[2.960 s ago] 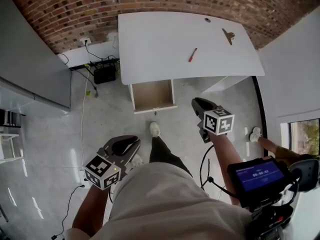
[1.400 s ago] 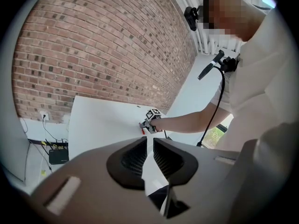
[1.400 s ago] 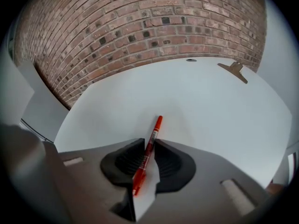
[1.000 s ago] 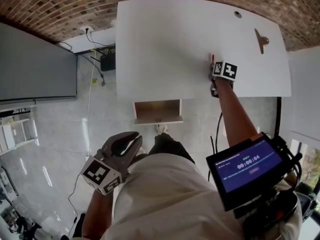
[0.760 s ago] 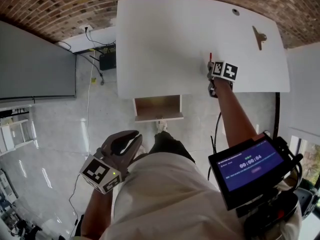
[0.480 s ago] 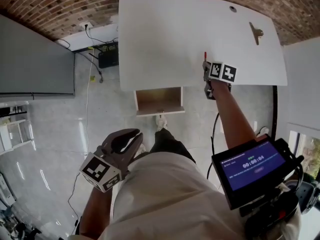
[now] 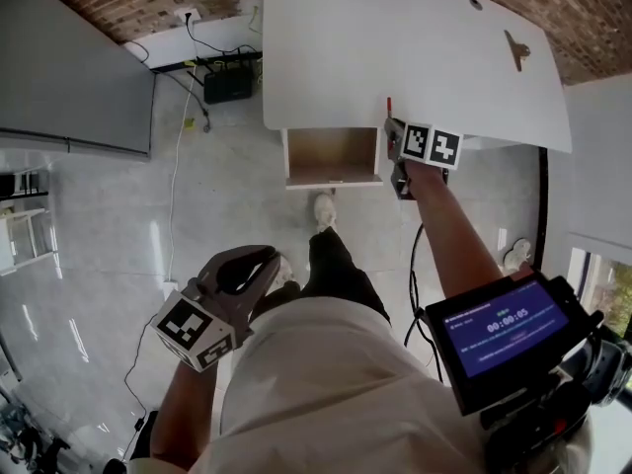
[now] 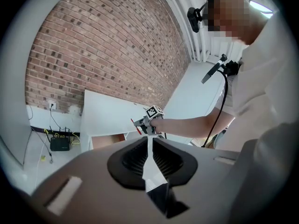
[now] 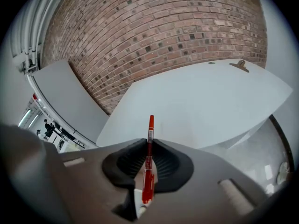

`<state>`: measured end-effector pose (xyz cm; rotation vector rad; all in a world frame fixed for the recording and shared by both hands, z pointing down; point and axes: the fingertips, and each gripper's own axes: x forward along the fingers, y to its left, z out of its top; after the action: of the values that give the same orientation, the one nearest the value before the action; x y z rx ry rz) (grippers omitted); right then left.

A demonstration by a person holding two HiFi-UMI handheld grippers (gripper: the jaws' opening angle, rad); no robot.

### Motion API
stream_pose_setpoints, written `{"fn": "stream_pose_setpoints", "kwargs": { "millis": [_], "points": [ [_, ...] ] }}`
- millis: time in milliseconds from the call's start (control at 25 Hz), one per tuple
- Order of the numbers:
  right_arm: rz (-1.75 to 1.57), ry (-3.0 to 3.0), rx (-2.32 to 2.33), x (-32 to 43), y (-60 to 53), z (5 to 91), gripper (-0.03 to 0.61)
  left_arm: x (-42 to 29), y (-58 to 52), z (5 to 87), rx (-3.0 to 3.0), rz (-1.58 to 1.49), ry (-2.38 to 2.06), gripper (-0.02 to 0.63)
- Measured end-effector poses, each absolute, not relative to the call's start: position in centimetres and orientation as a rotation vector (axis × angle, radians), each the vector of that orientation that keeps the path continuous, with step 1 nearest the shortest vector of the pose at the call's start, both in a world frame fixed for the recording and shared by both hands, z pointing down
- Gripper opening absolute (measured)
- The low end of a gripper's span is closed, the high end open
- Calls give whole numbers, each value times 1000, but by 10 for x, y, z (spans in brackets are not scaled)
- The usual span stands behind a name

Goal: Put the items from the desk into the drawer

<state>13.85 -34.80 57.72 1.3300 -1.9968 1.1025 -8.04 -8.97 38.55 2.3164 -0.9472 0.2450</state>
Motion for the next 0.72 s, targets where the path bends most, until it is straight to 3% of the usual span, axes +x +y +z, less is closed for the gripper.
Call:
{"fn": "stream_pose_setpoints", "kwargs": {
  "millis": [400,720],
  "points": [
    [1105,-1994,1220,71,-258,618,43,-118,-15,407,2264,267,-974,11],
    [1161,-1934,1208,57,-257,692,43,-130,10,431,2214,288,-1009,8]
  ]
}}
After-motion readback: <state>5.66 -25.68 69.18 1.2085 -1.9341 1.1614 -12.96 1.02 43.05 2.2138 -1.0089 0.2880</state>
